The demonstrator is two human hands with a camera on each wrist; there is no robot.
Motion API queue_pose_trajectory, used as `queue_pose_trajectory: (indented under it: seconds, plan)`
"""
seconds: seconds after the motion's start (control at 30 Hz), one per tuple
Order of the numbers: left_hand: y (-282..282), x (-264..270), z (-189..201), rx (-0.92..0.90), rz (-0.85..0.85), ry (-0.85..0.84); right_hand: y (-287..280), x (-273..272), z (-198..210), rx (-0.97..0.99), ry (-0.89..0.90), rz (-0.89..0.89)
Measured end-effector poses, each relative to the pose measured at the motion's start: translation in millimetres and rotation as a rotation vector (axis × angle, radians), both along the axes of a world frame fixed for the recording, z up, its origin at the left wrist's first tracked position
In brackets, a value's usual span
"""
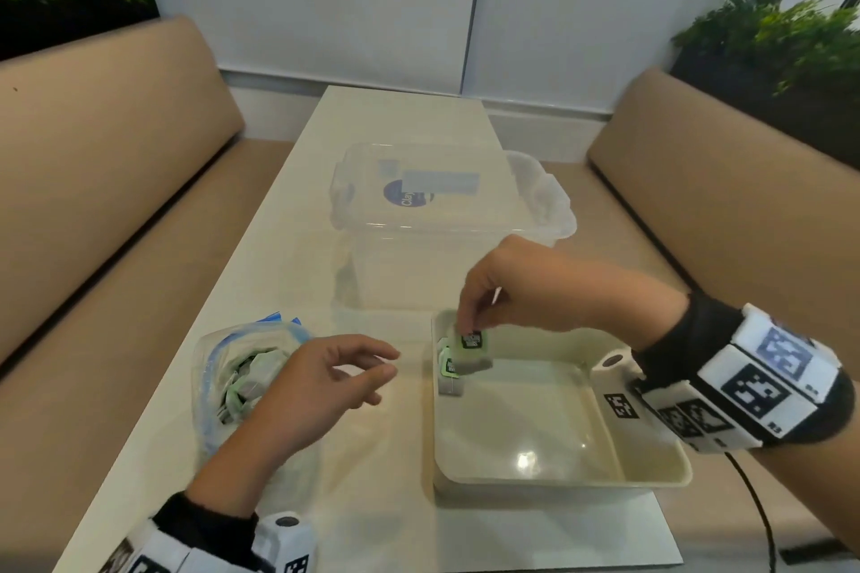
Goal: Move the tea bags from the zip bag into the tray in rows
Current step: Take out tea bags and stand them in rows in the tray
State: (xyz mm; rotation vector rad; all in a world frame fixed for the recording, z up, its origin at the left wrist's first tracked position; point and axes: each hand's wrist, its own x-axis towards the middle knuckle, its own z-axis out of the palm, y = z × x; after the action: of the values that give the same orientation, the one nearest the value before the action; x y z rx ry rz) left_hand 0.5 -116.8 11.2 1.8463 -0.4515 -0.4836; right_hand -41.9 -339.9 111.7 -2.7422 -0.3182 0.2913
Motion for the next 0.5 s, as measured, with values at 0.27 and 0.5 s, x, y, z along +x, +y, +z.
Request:
queue_pose_trajectory:
  seconds: [0.27, 0.5]
  plan:
    - [38, 14, 5, -0.131, 0.211, 0.04, -25, 20, -91, -0.127, 0.442, -0.044]
    - [54, 14, 10, -0.173, 0.247, 0.012, -29, 40, -114, -0.136, 0.476, -0.081]
